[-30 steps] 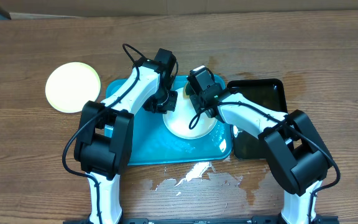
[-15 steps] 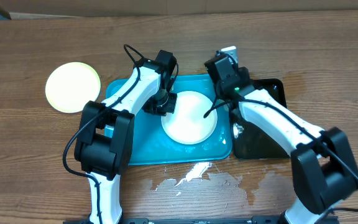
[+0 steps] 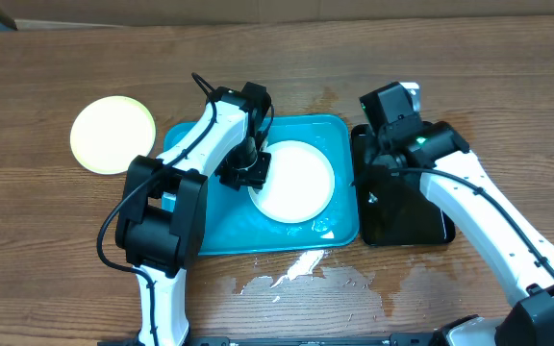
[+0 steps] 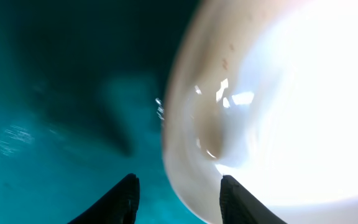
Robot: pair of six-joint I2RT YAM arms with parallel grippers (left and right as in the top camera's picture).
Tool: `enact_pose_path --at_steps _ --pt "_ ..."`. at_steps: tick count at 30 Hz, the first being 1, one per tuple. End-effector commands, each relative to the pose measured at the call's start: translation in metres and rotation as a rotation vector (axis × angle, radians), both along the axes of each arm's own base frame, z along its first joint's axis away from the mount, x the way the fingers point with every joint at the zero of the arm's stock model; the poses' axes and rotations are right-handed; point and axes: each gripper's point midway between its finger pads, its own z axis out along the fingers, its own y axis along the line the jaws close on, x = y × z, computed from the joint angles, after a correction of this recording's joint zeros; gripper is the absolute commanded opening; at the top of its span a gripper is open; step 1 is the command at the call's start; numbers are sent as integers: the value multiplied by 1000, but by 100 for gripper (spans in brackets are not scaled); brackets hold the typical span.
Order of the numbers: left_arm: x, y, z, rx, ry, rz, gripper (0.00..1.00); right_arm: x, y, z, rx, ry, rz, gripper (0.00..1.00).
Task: Clean dirty plates on tray and stack at the side
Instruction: 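Return the sponge to the black tray with the right gripper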
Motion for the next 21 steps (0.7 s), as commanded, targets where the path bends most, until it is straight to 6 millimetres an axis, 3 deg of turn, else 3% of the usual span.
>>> enact_pose_path --at_steps 1,8,12,13,15,21 --pt "-8 -10 -3 -45 50 52 43 -9 -9 -2 55 32 -98 4" --pt "-12 -9 -19 -40 45 82 38 -29 -24 -14 57 134 -149 4" --pt "-16 -10 -29 -44 43 100 13 -35 -33 -26 85 173 -186 4" --pt "-17 -10 -30 -41 44 97 11 -38 -35 -31 96 187 -193 4" --pt "-17 -7 -30 -29 42 92 4 -41 -40 -40 118 207 -212 4" --pt "-3 21 -5 141 0 55 4 -42 -51 -56 133 210 -245 4"
